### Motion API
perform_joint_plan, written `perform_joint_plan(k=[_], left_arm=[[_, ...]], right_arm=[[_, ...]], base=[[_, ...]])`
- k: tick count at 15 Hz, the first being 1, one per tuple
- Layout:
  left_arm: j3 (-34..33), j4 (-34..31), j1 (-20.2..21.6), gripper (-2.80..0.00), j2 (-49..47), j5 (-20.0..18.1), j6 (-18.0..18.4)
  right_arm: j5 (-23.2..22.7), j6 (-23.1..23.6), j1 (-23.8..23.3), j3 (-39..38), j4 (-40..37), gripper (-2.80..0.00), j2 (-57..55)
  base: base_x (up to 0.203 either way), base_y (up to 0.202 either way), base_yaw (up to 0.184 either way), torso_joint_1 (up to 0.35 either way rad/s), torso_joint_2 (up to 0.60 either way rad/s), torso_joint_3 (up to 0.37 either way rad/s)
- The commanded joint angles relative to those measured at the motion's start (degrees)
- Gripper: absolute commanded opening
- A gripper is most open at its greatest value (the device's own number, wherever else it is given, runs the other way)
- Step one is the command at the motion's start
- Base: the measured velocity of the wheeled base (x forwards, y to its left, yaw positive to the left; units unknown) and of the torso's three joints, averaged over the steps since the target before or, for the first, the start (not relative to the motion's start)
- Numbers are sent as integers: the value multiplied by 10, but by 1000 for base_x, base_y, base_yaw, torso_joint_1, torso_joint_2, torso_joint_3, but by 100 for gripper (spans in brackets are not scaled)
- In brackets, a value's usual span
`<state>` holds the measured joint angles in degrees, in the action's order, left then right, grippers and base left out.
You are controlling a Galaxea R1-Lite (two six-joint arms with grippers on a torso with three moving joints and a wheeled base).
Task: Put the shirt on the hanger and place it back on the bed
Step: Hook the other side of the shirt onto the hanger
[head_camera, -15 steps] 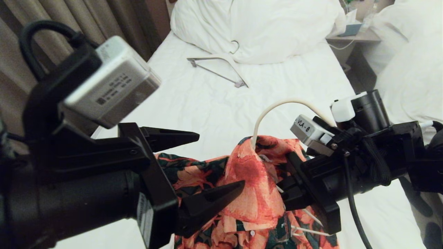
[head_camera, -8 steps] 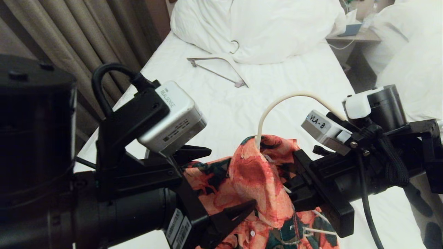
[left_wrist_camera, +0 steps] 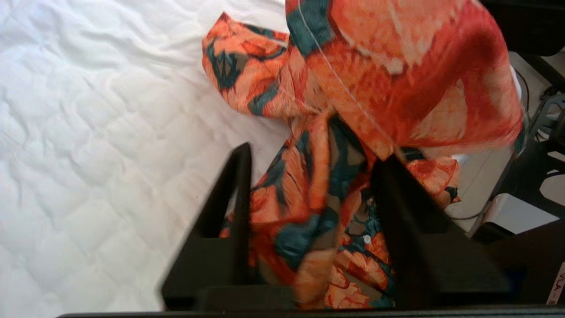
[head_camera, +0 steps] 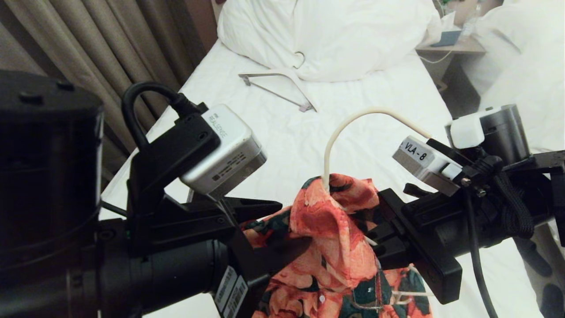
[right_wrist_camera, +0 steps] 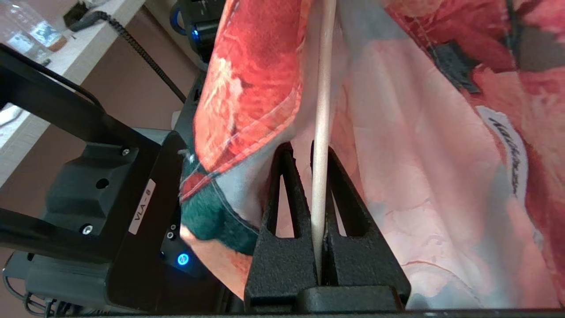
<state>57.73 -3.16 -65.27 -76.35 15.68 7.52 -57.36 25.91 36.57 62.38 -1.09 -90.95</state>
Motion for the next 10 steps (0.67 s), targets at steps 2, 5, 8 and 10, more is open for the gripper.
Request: perform_joint_plan(k=[2, 5, 8, 10], left_arm=[[0, 4, 0, -280, 1, 2, 0], [2, 21, 1, -280, -1, 2, 1], [2, 25, 1, -280, -1, 2, 1], [2, 25, 1, -280, 0, 3, 1]], right_arm=[[-12, 2, -4, -1, 15, -280, -4], [-25, -3, -13, -3, 40, -280, -11], [-28, 3, -16, -20, 48, -280, -10], [-29, 6, -19, -23, 50, 0, -7]], base=[[0, 0, 0, 0, 0, 0], [0, 0, 0, 0, 0, 0], [0, 0, 0, 0, 0, 0], [0, 0, 0, 0, 0, 0]])
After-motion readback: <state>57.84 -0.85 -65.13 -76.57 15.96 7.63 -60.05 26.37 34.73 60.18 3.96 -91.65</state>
